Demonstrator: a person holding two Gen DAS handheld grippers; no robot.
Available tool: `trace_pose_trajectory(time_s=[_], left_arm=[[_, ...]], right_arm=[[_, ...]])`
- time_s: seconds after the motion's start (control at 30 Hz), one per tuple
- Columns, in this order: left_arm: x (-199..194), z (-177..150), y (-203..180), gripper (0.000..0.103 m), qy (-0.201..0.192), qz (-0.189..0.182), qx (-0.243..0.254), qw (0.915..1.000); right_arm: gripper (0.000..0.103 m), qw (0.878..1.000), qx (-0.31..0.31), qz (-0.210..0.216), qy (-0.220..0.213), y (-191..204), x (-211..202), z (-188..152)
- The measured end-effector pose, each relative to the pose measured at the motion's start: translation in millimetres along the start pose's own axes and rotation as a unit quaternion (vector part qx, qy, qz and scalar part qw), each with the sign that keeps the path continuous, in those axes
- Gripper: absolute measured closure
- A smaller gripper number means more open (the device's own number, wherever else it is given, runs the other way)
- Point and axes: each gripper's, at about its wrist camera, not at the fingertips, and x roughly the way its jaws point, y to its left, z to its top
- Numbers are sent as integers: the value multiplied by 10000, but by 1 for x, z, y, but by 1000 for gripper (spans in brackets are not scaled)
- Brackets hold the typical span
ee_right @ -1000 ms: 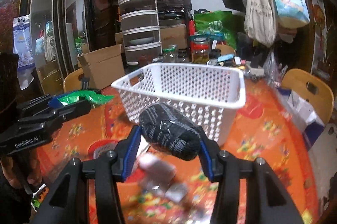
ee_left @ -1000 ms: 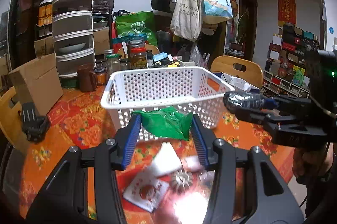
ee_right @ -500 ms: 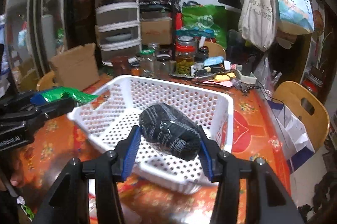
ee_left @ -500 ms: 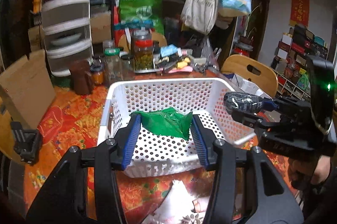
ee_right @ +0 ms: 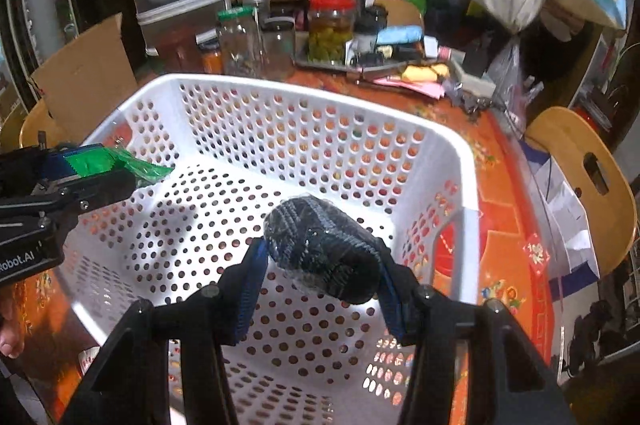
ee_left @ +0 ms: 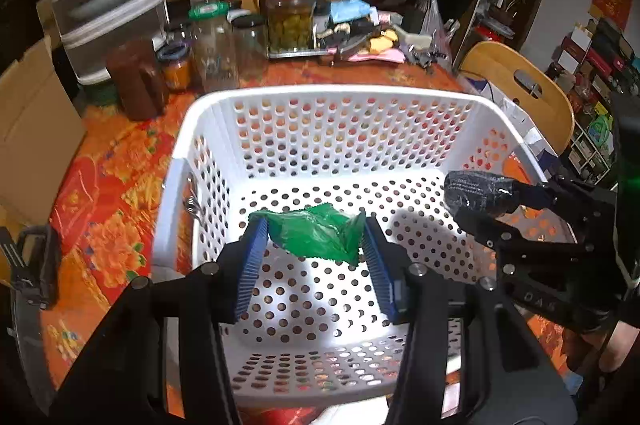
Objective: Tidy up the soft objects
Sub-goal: 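Lift both held items and carry them over the white basket, then open the left tool over the basket while the right tool releases the black bundle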
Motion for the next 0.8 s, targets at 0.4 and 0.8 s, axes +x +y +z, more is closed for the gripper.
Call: trace_pose_trajectory(time_s=[0.4,0.8], left_arm=[[23,-3,-1,53,181,-39,10,9998],[0,-5,-8,27,-112,-240,64,9996]], right_arm=[[50,9990,-269,-249,265,13,15,4],[26,9995,-235,-216,-88,14,-3,0]])
